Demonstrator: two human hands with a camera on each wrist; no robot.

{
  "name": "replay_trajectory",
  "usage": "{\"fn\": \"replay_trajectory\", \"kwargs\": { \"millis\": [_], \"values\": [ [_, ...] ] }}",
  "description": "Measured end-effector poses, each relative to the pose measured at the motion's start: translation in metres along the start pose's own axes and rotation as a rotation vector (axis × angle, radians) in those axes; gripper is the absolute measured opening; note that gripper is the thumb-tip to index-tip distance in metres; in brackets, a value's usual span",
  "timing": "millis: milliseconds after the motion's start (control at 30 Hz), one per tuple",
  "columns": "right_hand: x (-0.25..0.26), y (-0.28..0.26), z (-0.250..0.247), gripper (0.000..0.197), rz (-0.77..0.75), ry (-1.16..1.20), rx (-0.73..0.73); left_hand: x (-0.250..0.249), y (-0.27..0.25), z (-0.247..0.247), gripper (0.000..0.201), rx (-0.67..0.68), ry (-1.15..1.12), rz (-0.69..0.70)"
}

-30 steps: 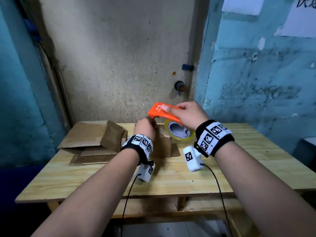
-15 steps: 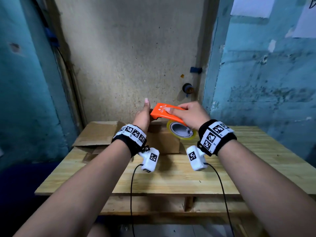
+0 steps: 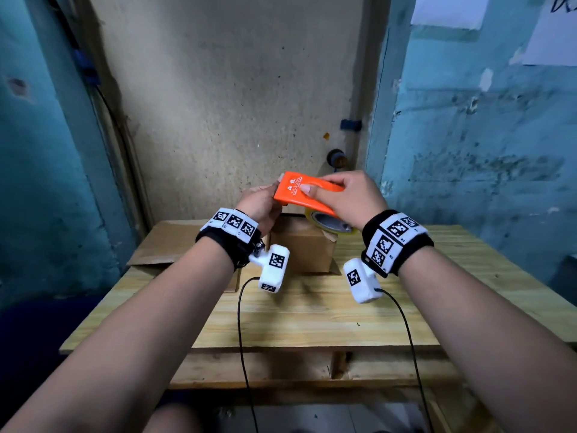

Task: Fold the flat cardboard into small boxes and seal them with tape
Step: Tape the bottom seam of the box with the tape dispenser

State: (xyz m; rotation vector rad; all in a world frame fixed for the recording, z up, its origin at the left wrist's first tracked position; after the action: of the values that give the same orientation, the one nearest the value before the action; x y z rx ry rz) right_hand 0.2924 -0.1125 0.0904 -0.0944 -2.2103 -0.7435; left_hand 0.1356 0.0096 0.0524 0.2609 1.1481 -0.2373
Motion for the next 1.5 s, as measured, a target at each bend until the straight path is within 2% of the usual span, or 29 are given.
{"fn": "replay_trajectory", "kwargs": {
  "millis": [133,267,367,467,567,700,767,867,1033,1133,1200,1300,1367,1500],
  "values": [
    [0.001,-0.001,-0.005,0.033,-0.018,-0.038,0.008,-0.003,-0.002,-0.002,0.047,0.028,0.086,-0.003],
    [-0.001,-0.001,-0.007,0.04,-0.026,-0.049,0.008,-0.013,-0.004,0.001,0.025,-0.026,0.225,0.001],
    [-0.001,0.0,-0.006,0.04,-0.025,-0.033,-0.004,-0.021,-0.004,0.004,0.018,-0.086,0.315,0.047],
    [-0.001,-0.001,-0.007,0.034,-0.03,-0.013,-0.007,-0.024,-0.003,0.007,0.023,-0.116,0.286,0.096],
    [0.0,-0.002,-0.011,0.04,-0.041,0.003,-0.012,-0.026,-0.003,0.009,0.034,-0.11,0.277,0.125],
    [0.004,-0.002,-0.016,0.046,-0.07,-0.011,-0.021,-0.031,-0.005,0.013,0.033,-0.094,0.223,0.144],
    [0.006,-0.002,-0.019,0.044,-0.065,-0.03,-0.029,-0.035,-0.003,0.012,0.028,-0.127,0.195,0.148],
    [0.001,-0.004,-0.026,0.038,-0.058,-0.036,-0.053,-0.042,0.004,-0.006,0.032,-0.222,0.151,0.159],
    [-0.01,-0.011,-0.026,0.033,-0.037,-0.031,-0.031,-0.04,0.002,-0.026,0.037,-0.165,0.205,0.185],
    [-0.007,-0.013,-0.022,0.045,-0.06,-0.079,-0.018,-0.035,0.002,-0.032,0.039,-0.191,0.218,0.173],
    [-0.009,-0.015,-0.022,0.055,-0.085,-0.129,-0.018,-0.037,0.002,-0.038,0.034,-0.268,0.221,0.156],
    [-0.021,-0.019,-0.029,0.061,-0.07,-0.119,-0.034,-0.048,0.002,-0.056,0.013,-0.403,0.166,0.166],
    [-0.032,-0.022,-0.035,0.061,-0.052,-0.108,-0.046,-0.053,0.004,-0.073,0.018,-0.454,0.208,0.189],
    [-0.041,-0.024,-0.041,0.062,-0.059,-0.152,-0.109,-0.048,-0.003,-0.079,0.028,-0.345,0.223,0.232]
  ]
}}
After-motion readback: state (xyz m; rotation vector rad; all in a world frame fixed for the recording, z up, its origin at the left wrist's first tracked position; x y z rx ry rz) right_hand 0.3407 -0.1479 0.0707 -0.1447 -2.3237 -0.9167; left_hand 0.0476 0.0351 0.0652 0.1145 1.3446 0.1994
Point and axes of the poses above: each hand's wrist, its own y-axis towards the middle knuckle, its own z-axis out of the palm, x = y × z, the point moved 1 cm from there along y, towards the middle knuckle
